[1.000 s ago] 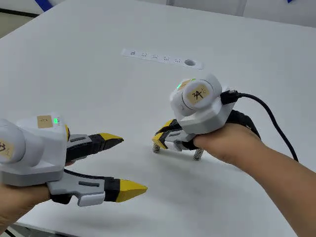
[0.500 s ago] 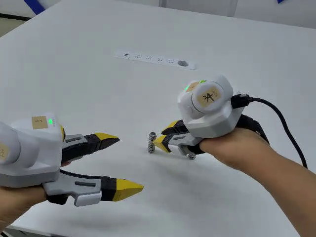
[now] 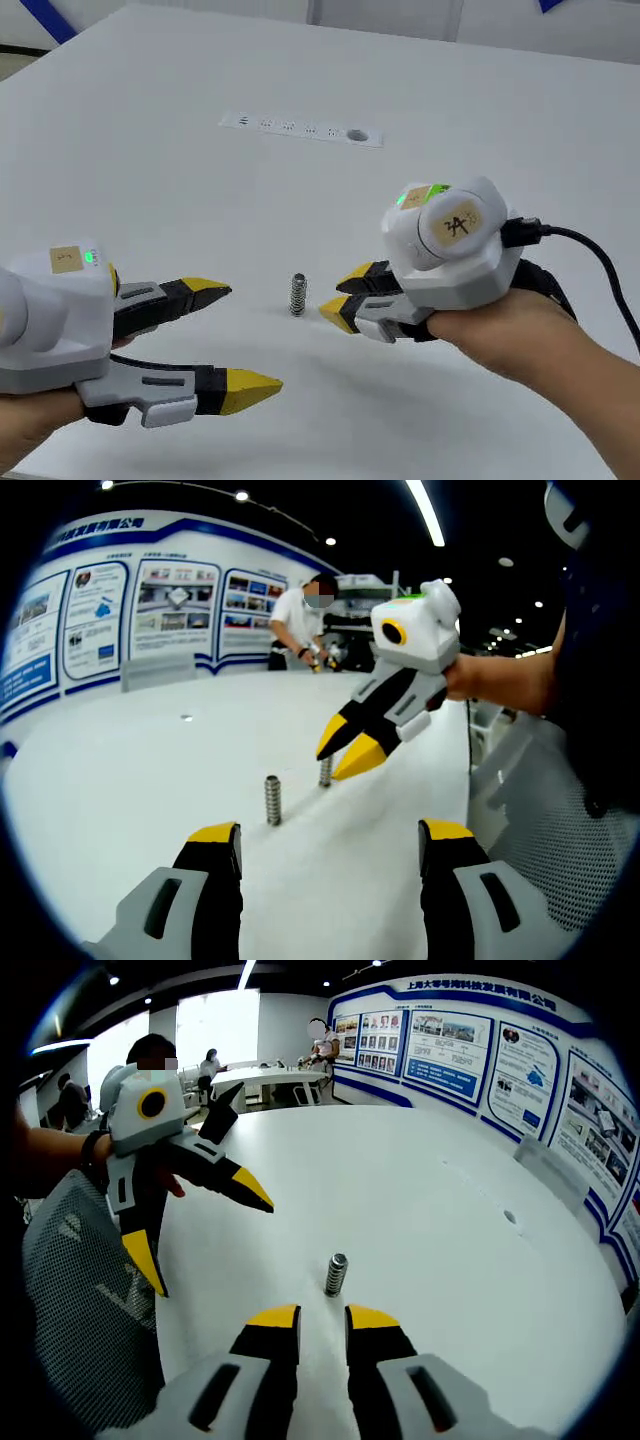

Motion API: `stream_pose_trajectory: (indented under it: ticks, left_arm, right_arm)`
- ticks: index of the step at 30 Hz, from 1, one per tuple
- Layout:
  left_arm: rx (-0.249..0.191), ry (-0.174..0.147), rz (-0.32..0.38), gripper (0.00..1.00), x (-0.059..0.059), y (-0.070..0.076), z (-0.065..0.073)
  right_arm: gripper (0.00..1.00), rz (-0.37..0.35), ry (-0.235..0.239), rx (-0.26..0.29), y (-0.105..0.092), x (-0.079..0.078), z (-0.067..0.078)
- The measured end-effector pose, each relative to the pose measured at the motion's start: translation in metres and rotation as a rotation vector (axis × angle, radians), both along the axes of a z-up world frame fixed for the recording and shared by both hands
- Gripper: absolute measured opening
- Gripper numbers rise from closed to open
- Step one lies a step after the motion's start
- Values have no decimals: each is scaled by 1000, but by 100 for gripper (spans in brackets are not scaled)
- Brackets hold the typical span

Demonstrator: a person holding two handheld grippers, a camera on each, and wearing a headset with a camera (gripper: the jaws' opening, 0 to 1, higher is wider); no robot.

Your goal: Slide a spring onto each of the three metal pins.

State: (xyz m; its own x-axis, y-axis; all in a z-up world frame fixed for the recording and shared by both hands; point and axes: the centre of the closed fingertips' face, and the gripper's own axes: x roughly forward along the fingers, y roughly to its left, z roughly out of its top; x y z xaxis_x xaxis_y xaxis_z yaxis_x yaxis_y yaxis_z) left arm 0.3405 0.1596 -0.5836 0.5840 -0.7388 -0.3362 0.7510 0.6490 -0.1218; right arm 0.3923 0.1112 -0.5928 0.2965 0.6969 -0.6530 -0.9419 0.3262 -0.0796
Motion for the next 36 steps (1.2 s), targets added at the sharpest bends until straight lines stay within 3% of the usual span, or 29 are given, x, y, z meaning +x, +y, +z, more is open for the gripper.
stream_pose_trajectory:
  ticks: [18,24,36]
  left_arm:
    - [14,-4,-12,74,-4,-3,3]
    - [17,-9,-15,74,-4,-4,6]
    - [23,-9,-18,74,-5,-5,6]
  right_arm:
    - [21,-61,15,31,-42,-21,6]
    - [22,-96,30,66,-58,-25,12]
    - [24,-151,58,53,-95,-31,5]
